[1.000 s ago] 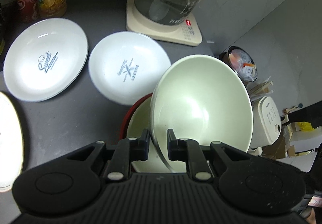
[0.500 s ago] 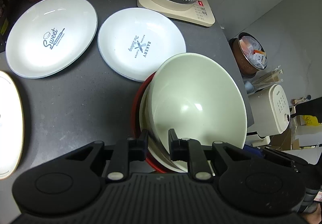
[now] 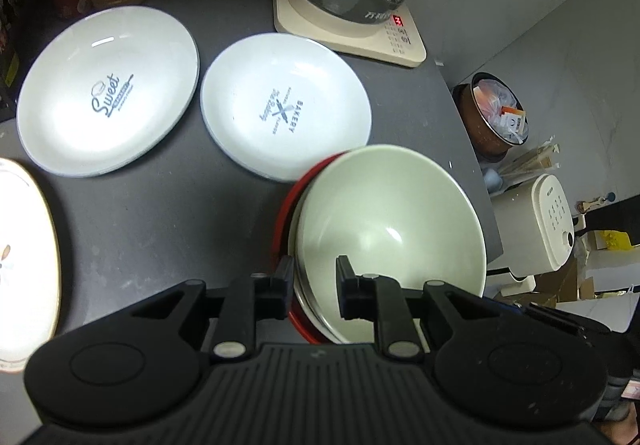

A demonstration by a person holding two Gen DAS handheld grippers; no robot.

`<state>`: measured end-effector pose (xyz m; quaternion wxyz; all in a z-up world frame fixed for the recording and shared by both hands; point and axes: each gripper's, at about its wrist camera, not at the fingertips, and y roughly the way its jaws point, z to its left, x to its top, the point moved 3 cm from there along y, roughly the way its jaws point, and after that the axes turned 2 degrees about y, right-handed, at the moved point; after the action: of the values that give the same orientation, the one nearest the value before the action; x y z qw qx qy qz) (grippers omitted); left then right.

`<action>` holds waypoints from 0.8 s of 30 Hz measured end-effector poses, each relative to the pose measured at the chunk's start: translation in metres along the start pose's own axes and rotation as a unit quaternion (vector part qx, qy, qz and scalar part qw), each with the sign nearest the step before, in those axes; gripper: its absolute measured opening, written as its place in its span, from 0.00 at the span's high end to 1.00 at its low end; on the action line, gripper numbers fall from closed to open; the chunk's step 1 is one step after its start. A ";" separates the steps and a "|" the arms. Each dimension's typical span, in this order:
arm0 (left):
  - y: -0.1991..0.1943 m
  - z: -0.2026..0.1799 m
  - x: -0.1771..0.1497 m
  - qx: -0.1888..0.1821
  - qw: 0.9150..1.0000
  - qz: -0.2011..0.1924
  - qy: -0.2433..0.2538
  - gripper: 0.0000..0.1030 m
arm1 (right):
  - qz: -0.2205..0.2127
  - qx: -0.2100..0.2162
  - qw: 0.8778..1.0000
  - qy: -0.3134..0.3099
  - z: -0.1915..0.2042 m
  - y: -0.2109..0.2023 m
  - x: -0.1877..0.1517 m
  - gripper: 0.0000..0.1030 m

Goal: Organize plates and bowls

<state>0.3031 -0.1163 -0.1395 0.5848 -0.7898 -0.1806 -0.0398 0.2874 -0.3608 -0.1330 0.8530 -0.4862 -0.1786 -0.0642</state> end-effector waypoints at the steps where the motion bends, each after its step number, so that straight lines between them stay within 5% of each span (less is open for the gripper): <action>1: -0.001 0.000 0.002 0.002 1.000 -0.002 0.000 0.82 | -0.003 -0.001 1.000 0.000 -0.001 -0.003 0.002 0.66; 13: -0.012 0.012 0.013 0.023 0.999 -0.034 -0.032 0.65 | -0.020 0.021 0.999 -0.019 0.010 -0.007 0.020 0.65; 15: -0.015 0.016 0.013 0.031 0.998 -0.040 -0.041 0.61 | -0.019 0.024 0.999 -0.026 0.015 -0.004 0.024 0.49; 24: -0.032 0.045 0.006 0.067 0.990 -0.073 -0.100 0.39 | -0.022 0.044 0.996 -0.079 0.050 0.012 0.045 0.28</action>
<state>0.2909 -0.0650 -0.1228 0.6106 -0.7337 -0.2978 0.0087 0.3210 -0.3092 -0.1031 0.8550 -0.4481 -0.2585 -0.0366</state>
